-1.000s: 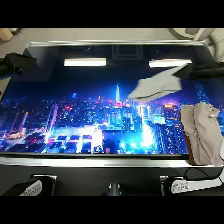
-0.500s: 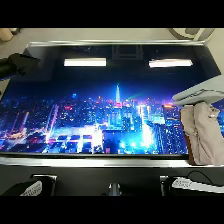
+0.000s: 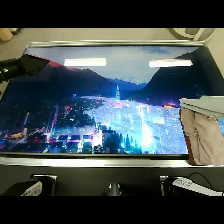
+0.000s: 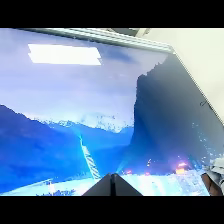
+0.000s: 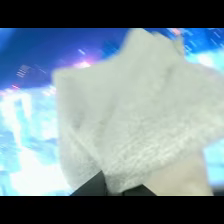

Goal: Fold the shirts.

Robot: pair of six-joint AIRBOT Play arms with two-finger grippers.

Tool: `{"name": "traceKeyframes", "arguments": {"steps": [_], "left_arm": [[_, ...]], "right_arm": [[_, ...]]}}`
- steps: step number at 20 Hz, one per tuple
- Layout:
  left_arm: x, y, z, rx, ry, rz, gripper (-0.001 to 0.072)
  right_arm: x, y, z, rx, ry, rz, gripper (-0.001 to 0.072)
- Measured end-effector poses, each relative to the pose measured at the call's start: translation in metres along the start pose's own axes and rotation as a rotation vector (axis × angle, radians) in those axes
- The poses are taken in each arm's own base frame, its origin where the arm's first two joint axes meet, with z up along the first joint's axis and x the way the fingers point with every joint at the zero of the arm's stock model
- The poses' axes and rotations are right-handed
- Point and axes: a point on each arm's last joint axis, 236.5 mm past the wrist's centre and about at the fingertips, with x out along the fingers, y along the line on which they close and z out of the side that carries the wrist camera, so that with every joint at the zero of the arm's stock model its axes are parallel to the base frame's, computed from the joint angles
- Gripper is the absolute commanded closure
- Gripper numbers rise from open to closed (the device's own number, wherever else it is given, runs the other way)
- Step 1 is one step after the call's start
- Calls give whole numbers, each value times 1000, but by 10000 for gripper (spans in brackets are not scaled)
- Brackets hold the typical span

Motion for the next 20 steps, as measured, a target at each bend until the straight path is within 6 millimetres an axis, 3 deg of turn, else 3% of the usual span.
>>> {"name": "traceKeyframes", "arguments": {"steps": [3, 6, 9, 12, 13, 14, 15, 18, 20], "left_arm": [[0, -1, 0, 9, 1, -1, 678], [1, -1, 0, 14, 1, -2, 679], [1, -1, 0, 16, 1, -3, 678], [1, -1, 0, 17, 1, -2, 679], [1, -1, 0, 16, 0, -3, 679], [1, -1, 0, 16, 0, -3, 679], [1, -1, 0, 17, 1, -3, 678], [0, -3, 2, 20, -5, -6, 679], [-3, -7, 10, 28, -24, -9, 680]], "right_arm": [[9, -32, -42, 77, 134, -124, 689], [28, -54, -101, 137, 327, -192, 689], [49, -58, -157, 173, 488, -196, 688], [70, -64, -191, 181, 562, -210, 687], [76, -66, -200, 182, 579, -217, 627], [81, -69, -206, 181, 588, -225, 372], [83, -72, -210, 178, 592, -238, 27], [88, -85, -196, 146, 518, -285, 10], [76, -99, -161, 95, 405, -347, 13]]}}
